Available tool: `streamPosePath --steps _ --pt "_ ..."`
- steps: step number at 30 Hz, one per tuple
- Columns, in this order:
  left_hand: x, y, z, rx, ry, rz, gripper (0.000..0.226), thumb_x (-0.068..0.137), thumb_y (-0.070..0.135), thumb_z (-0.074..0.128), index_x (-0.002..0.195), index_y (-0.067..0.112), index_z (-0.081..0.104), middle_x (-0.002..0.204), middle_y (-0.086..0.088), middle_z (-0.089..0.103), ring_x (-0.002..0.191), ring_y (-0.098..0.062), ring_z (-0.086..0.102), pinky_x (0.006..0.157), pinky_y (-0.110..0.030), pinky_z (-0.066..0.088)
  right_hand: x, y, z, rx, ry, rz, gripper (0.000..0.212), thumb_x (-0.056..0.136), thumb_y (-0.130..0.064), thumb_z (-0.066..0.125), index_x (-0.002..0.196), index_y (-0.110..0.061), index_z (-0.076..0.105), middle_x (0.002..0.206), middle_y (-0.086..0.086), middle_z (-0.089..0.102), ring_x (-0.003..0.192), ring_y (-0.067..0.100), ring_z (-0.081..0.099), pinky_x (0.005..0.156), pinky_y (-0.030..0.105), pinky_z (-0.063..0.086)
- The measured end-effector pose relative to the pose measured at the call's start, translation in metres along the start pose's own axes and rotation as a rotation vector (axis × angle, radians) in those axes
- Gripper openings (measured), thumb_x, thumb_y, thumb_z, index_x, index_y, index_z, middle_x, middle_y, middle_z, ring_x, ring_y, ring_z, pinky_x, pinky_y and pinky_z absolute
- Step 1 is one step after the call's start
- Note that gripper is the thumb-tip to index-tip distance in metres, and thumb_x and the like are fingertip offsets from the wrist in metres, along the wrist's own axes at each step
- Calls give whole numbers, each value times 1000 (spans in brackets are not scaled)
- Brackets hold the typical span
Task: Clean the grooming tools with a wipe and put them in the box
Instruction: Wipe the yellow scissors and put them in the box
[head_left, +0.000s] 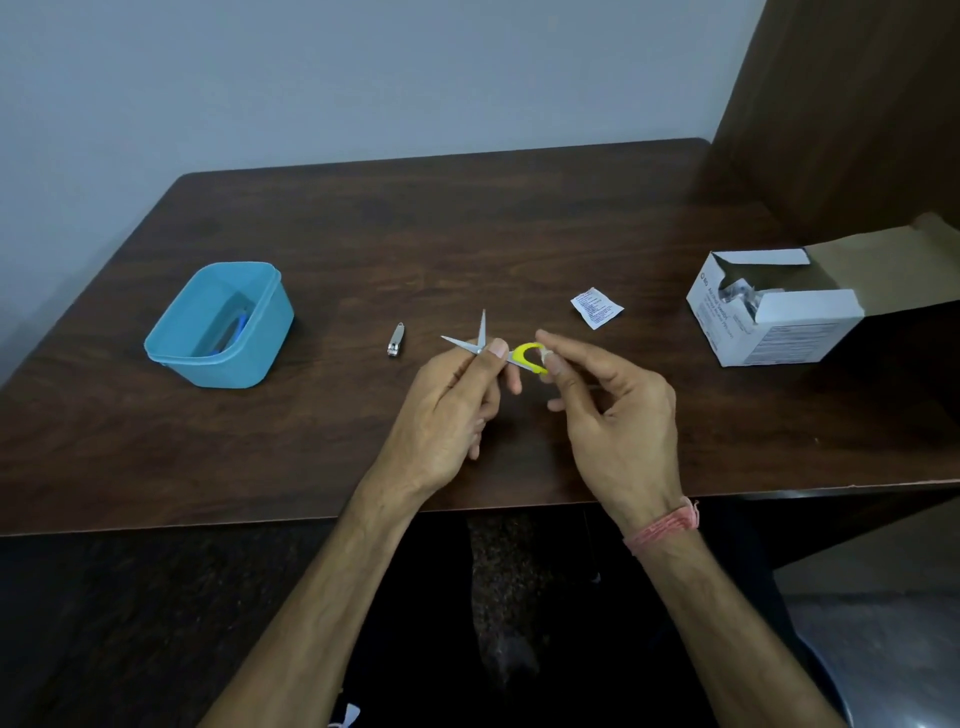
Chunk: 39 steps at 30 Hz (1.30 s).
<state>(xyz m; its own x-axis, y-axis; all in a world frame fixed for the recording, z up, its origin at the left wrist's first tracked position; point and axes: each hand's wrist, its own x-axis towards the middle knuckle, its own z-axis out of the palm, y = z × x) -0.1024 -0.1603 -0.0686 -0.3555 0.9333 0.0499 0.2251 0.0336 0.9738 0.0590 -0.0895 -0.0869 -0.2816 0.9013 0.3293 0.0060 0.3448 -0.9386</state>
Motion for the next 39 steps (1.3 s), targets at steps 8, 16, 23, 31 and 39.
streamPosePath --steps 8,16,23,31,39 --pt "-1 1 -1 -33 32 -18 49 121 39 46 88 12 71 54 3 35 42 -13 33 46 -33 42 -3 -5 2 -4 11 21 26 108 -13 71 128 -24 83 117 -13 83 90 11 82 70 27 66" --pt "-4 5 0 -35 32 9 51 121 37 46 80 23 73 52 4 37 42 -14 35 47 -36 43 -4 -11 3 -9 -14 33 26 110 -15 69 130 -26 82 119 -13 82 83 16 81 62 31 67" --pt "-2 5 -2 -62 62 3 48 121 37 45 88 15 72 52 6 35 41 -11 33 46 -33 43 -4 -12 4 7 -28 32 29 111 -13 67 136 -22 78 121 -11 82 79 14 83 61 30 66" --pt "-2 6 -1 -51 69 12 49 121 38 44 88 15 72 51 4 35 41 -12 34 46 -33 45 2 -10 -2 226 -134 158 30 116 -10 55 141 -11 73 129 3 80 89 29 84 68 34 68" --pt "-2 6 0 -31 60 10 50 121 38 45 88 11 71 51 4 35 40 -12 34 47 -34 44 10 -13 -8 317 -146 271 20 109 -9 67 125 -9 78 107 8 86 73 22 82 57 25 63"
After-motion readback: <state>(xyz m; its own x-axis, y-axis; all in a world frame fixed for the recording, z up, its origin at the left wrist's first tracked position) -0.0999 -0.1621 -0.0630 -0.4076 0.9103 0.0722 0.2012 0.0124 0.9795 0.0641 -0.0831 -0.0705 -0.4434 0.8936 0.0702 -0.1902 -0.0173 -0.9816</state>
